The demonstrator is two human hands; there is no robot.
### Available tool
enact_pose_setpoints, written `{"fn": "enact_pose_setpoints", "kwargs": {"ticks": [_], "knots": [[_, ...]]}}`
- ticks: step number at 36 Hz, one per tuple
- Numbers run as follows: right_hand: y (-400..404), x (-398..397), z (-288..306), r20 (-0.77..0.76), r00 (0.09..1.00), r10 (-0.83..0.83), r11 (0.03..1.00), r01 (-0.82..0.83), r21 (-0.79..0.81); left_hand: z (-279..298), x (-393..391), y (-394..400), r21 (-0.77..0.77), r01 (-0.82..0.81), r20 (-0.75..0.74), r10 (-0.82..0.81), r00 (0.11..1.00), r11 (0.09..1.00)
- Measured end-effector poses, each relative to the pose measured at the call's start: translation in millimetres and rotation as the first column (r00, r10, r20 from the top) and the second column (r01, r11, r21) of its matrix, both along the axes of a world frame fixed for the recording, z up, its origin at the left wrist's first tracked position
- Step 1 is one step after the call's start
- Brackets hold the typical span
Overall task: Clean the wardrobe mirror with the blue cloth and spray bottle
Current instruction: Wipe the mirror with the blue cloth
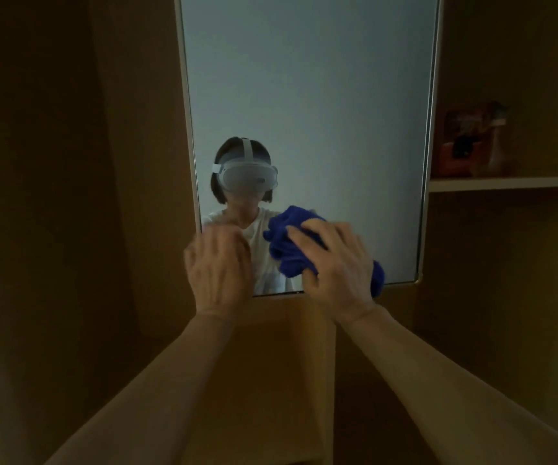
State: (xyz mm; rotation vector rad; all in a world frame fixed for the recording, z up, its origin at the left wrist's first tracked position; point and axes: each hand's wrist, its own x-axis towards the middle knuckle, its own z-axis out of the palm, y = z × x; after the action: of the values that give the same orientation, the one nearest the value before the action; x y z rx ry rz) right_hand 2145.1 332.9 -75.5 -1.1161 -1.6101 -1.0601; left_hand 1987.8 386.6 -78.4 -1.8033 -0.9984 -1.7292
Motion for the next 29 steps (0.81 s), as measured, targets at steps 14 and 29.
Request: {"fn": "enact_pose_setpoints", "kwargs": {"ticks": [14,29], "knots": [[12.4,-82.6,-43.7,0.471,0.875,-0.110,0.911,0.278,-0.304,38.1,-18.8,37.8,-0.403,0.702,0.789,-0.165,0.592,0.587],[8.0,-38.9,-43.1,0.429,0.877,-0.215,0.900,0.348,-0.261,28.5,-6.6,65.0,-0.310,0.506,0.764,-0.106,0.636,0.805]]}}
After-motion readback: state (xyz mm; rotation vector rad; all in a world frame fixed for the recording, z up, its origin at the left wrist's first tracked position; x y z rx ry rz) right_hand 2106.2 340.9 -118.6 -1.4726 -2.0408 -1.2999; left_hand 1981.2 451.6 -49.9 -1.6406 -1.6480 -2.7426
